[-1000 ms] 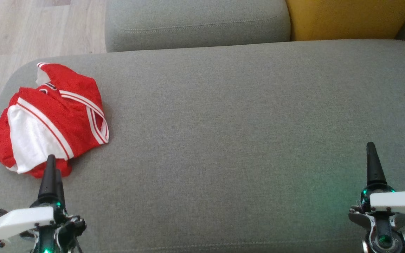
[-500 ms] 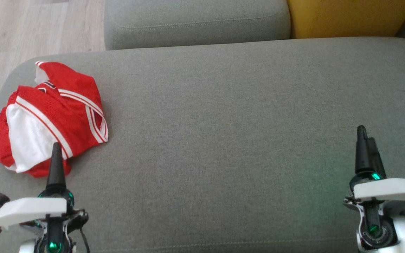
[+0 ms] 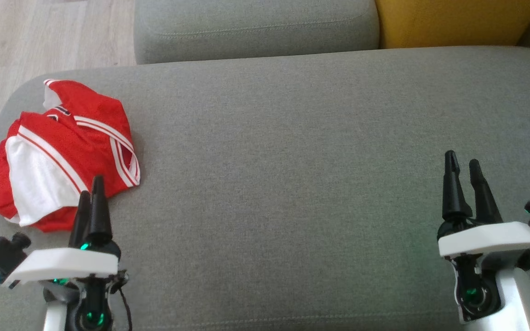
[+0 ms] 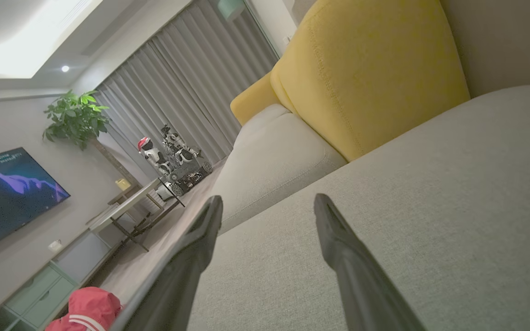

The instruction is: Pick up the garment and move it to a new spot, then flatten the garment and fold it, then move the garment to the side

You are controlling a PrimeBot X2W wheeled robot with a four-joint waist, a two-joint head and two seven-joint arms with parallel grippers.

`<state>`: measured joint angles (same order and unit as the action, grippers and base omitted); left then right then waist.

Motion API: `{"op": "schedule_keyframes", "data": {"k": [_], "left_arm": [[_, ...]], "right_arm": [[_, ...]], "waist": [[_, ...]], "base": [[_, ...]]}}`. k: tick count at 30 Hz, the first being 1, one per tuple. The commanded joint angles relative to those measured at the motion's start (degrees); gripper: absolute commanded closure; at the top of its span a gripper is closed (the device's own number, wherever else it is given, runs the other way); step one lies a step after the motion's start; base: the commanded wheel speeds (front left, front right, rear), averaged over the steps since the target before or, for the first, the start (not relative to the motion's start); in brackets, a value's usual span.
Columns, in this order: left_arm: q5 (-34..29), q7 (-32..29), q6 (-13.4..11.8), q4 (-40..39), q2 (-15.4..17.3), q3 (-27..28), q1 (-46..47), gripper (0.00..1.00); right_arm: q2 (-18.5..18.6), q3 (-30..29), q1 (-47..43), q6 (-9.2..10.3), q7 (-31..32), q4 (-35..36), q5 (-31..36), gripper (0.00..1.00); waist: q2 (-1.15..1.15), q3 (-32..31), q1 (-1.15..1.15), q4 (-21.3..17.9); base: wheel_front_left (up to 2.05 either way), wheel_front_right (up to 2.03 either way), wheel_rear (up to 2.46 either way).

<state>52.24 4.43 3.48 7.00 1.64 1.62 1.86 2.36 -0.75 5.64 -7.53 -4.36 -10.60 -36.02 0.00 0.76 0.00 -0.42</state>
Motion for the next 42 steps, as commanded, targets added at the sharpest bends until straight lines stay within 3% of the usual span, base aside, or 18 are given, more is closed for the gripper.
{"op": "schedule_keyframes", "data": {"k": [1,19,34,42], "left_arm": [[-1.9,0.7,-0.2,-2.6,0.8,0.5,3.5,0.00],[-22.4,3.7,-2.1,-4.3,1.3,-3.7,3.8,0.00],[-35.7,6.1,-7.2,-3.9,4.9,-10.1,4.5,0.00],[-42.6,7.6,-11.7,-3.9,7.6,-14.3,5.5,0.00]], "right_arm": [[0.3,1.0,3.2,0.02,-0.7,2.5,2.2,0.00],[0.5,4.1,4.2,0.03,-3.7,2.8,19.8,0.00],[0.5,5.5,4.6,0.03,-6.1,2.3,33.5,0.00],[0.5,6.8,5.5,0.04,-7.6,3.1,41.1,0.00]], "waist": [[0.00,0.0,0.00,0.0],[0.00,0.2,0.00,-0.2],[0.00,-0.1,0.00,-0.3],[0.00,-0.5,0.00,-0.5]], "base": [[0.00,0.00,0.00],[0.00,0.00,0.00],[0.00,0.00,0.00],[0.00,0.00,0.00]]}}
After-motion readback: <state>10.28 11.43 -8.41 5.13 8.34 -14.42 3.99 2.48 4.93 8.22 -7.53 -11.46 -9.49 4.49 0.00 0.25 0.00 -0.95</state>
